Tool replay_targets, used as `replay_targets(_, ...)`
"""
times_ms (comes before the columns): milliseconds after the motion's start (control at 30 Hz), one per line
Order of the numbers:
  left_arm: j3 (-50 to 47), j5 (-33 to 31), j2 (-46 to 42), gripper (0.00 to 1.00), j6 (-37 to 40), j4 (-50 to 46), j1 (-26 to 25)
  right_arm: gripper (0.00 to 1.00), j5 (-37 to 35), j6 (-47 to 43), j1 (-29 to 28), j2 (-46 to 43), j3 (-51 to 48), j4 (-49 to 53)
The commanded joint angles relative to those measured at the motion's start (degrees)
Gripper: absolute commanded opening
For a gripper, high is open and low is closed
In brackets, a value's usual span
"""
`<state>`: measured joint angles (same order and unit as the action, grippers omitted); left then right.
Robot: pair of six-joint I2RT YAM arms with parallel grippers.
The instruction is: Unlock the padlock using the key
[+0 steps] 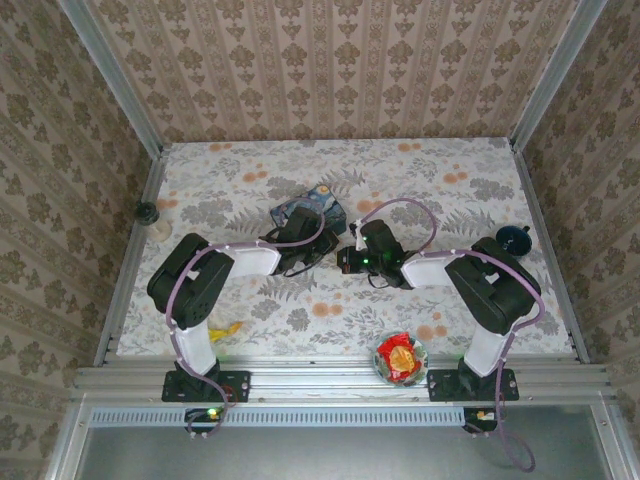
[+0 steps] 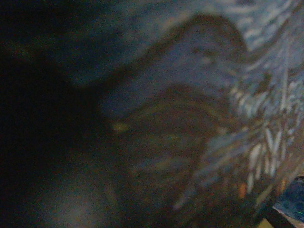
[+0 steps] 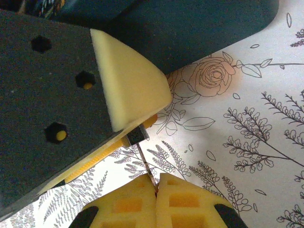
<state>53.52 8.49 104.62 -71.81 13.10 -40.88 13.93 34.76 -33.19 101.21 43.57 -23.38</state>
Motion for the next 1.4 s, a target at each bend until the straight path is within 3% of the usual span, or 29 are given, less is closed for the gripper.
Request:
replay_targets(0, -1.1, 7.3, -0.7, 0.08, -1.4, -2.8, -1.9, 0.0, 1.9, 3.9, 1.9, 0.0, 0.0, -9.1)
replay_targets(233, -0.9, 7.4, -0.7, 0.08, -1.1, -2.6, -2.1, 0.0, 5.4, 7.1, 3.5, 1.1, -0.1, -13.7)
replay_targets(1367, -0.9, 8.4, -1.1, 0.08, -1.8, -2.7, -1.6, 0.0, 6.5, 10.5, 4.2, 3.2, 2.4, -16.0)
